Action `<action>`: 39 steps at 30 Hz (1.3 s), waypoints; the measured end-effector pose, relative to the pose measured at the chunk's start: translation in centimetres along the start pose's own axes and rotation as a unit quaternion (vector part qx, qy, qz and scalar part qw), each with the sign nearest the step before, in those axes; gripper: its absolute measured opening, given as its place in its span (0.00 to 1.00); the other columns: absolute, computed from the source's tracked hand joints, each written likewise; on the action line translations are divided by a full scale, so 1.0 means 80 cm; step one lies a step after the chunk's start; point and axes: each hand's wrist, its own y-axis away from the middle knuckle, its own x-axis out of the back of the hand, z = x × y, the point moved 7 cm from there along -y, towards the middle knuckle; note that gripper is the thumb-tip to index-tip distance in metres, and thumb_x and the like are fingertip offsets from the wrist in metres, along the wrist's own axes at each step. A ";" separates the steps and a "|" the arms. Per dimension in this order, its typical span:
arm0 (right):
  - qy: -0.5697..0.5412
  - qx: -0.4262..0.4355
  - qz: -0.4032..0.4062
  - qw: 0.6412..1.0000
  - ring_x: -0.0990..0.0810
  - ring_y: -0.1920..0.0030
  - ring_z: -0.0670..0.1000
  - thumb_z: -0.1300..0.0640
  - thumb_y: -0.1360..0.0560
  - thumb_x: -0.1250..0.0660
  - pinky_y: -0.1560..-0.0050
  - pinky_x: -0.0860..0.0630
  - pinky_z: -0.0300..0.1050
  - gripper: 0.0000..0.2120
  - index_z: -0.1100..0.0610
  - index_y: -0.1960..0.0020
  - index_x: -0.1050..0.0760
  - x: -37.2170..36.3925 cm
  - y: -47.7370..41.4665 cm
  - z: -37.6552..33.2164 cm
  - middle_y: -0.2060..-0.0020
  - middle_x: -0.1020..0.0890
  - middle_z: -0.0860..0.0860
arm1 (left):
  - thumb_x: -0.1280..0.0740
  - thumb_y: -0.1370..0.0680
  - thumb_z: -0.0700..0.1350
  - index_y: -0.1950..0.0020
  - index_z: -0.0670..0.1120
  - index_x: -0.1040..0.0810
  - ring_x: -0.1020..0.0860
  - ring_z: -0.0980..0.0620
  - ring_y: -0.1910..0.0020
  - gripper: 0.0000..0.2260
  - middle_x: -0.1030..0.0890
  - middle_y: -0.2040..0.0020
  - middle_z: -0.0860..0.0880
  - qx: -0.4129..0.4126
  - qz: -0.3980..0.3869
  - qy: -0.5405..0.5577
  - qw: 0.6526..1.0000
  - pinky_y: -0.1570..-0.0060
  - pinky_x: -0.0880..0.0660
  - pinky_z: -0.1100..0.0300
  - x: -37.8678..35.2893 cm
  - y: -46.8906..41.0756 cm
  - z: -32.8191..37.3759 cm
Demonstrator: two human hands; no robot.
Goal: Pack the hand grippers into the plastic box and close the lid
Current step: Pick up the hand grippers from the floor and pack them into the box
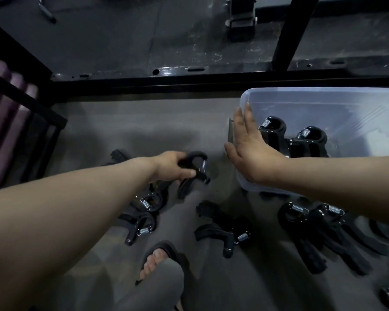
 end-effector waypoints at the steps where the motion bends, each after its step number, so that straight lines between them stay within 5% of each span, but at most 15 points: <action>1: -0.002 -0.001 -0.001 1.000 0.60 0.22 0.58 0.49 0.17 0.47 0.30 0.55 0.43 0.37 0.55 0.23 0.71 0.000 0.000 0.000 0.26 0.75 0.54 | 0.28 0.25 0.48 0.45 0.45 0.22 0.20 0.52 0.64 0.12 0.17 0.57 0.47 0.006 0.027 0.082 0.996 0.62 0.21 0.60 0.007 -0.002 0.003; 3: -0.005 0.000 -0.002 1.000 0.60 0.22 0.57 0.49 0.17 0.47 0.30 0.55 0.44 0.37 0.55 0.23 0.72 0.000 -0.001 0.002 0.26 0.75 0.53 | 0.29 0.24 0.48 0.46 0.44 0.22 0.20 0.52 0.68 0.10 0.17 0.60 0.45 0.021 0.072 0.200 0.977 0.71 0.24 0.63 0.021 -0.003 0.013; 9: -0.012 0.005 -0.017 1.000 0.62 0.22 0.54 0.46 0.18 0.46 0.32 0.57 0.41 0.38 0.53 0.23 0.72 0.005 0.001 0.004 0.27 0.77 0.50 | 0.31 0.23 0.53 0.47 0.43 0.22 0.22 0.53 0.72 0.15 0.18 0.66 0.48 0.036 0.109 0.386 0.915 0.71 0.25 0.62 0.042 0.002 0.043; 16: -0.024 0.011 -0.016 1.000 0.60 0.22 0.54 0.44 0.19 0.44 0.24 0.54 0.46 0.36 0.51 0.21 0.64 0.019 0.001 0.011 0.24 0.70 0.48 | 0.36 0.22 0.48 0.56 0.44 0.23 0.29 0.49 0.75 0.09 0.23 0.65 0.46 0.040 0.087 0.610 0.786 0.69 0.32 0.61 0.053 0.011 0.073; 19: -0.037 0.005 -0.019 0.999 0.59 0.22 0.50 0.46 0.19 0.43 0.26 0.54 0.42 0.35 0.50 0.20 0.59 0.028 0.001 0.011 0.22 0.66 0.47 | 0.38 0.22 0.48 0.48 0.39 0.20 0.17 0.41 0.57 0.14 0.17 0.54 0.40 0.000 0.074 0.642 0.763 0.49 0.22 0.51 0.058 0.021 0.095; 21: -0.041 0.004 -0.017 0.999 0.58 0.22 0.48 0.47 0.19 0.41 0.28 0.55 0.38 0.35 0.50 0.20 0.57 0.034 0.001 0.009 0.22 0.63 0.48 | 0.40 0.21 0.49 0.40 0.36 0.22 0.19 0.36 0.45 0.18 0.19 0.44 0.35 -0.019 0.044 0.653 0.756 0.42 0.23 0.46 0.059 0.027 0.116; 27: -0.018 0.025 -0.011 0.999 0.53 0.22 0.47 0.51 0.22 0.36 0.29 0.53 0.35 0.37 0.52 0.20 0.52 0.058 0.009 0.002 0.21 0.52 0.51 | 0.44 0.20 0.55 0.37 0.37 0.24 0.20 0.35 0.50 0.24 0.19 0.51 0.36 -0.042 0.044 0.646 0.761 0.43 0.24 0.42 0.057 0.033 0.158; 30: -0.037 0.075 0.034 0.996 0.43 0.25 0.44 0.53 0.22 0.36 0.29 0.46 0.34 0.33 0.51 0.21 0.46 0.078 0.022 -0.010 0.24 0.38 0.50 | 0.47 0.19 0.58 0.43 0.39 0.22 0.19 0.39 0.54 0.25 0.18 0.53 0.39 -0.057 0.061 0.603 0.794 0.42 0.26 0.45 0.050 0.035 0.180; 34: -0.254 0.083 0.034 0.963 0.29 0.31 0.45 0.46 0.24 0.36 0.30 0.33 0.51 0.27 0.44 0.27 0.37 0.090 0.033 -0.017 0.33 0.26 0.48 | 0.45 0.19 0.57 0.40 0.42 0.22 0.19 0.45 0.55 0.23 0.17 0.51 0.42 -0.095 0.069 0.494 0.861 0.58 0.23 0.55 0.031 0.047 0.220; 36: -0.377 0.069 0.042 0.923 0.23 0.36 0.47 0.46 0.26 0.35 0.34 0.28 0.53 0.26 0.47 0.29 0.34 0.097 0.039 -0.011 0.35 0.23 0.47 | 0.43 0.19 0.58 0.40 0.43 0.25 0.19 0.46 0.51 0.20 0.18 0.51 0.44 -0.129 0.091 0.436 0.886 0.54 0.23 0.53 0.022 0.055 0.241; 39: -0.417 0.017 0.052 0.907 0.19 0.42 0.49 0.52 0.25 0.33 0.39 0.23 0.50 0.27 0.54 0.29 0.35 0.109 0.044 0.015 0.36 0.22 0.50 | 0.47 0.17 0.53 0.39 0.45 0.27 0.21 0.53 0.49 0.16 0.20 0.50 0.49 -0.191 0.118 0.343 0.912 0.54 0.25 0.62 0.013 0.068 0.270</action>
